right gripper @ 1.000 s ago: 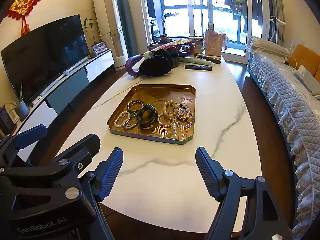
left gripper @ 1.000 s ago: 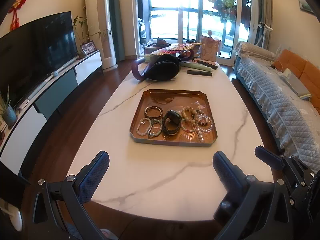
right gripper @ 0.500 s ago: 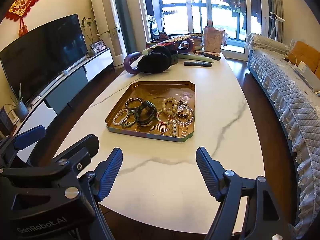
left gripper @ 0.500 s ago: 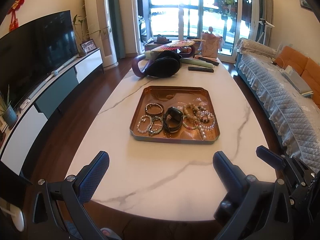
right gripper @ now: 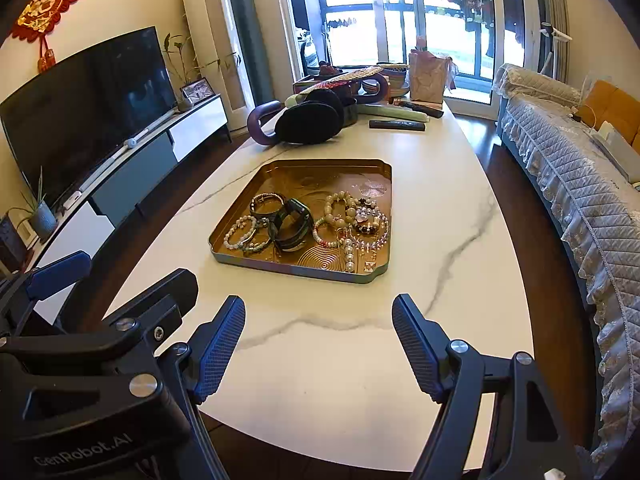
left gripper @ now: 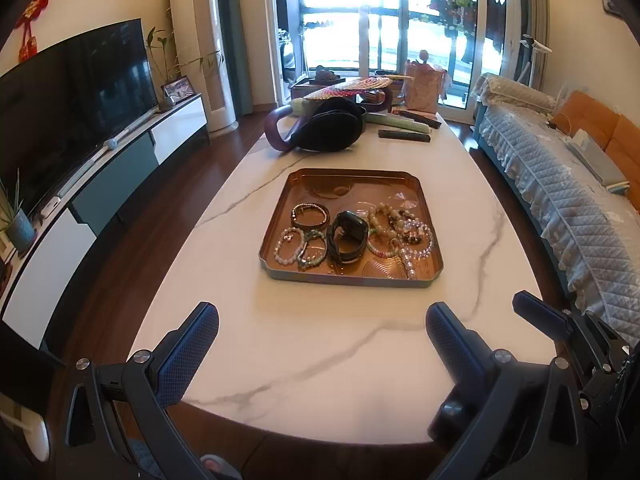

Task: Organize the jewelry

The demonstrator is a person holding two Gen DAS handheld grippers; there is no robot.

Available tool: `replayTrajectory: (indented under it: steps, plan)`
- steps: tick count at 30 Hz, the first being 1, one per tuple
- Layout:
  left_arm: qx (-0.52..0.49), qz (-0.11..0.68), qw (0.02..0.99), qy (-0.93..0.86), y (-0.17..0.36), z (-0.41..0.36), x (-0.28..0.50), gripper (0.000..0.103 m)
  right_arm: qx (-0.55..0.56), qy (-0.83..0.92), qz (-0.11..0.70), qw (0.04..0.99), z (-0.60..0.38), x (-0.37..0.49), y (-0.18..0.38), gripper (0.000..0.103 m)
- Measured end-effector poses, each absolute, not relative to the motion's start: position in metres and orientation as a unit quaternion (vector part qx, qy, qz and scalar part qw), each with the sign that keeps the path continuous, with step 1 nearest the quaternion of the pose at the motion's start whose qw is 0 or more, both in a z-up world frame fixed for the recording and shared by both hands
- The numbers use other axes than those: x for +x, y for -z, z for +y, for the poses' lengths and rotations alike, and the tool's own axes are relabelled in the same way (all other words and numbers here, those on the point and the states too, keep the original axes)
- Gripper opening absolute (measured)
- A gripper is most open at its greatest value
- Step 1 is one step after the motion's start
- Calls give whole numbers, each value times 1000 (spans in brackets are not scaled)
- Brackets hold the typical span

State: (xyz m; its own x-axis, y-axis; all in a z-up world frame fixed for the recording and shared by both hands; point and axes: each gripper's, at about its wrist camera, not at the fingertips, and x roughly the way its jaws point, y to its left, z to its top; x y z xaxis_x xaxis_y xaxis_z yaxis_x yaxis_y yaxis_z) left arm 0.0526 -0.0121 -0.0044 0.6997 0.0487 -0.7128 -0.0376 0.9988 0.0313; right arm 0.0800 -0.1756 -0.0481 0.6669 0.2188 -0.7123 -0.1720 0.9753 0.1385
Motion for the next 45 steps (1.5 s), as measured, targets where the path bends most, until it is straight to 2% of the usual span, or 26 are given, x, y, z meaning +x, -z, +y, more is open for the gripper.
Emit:
replayTrajectory:
  steps: [45]
  plan:
    - [8, 390, 921, -21, 8, -12, 54, 103, 32, -109, 397, 911, -177, 82, 51, 74]
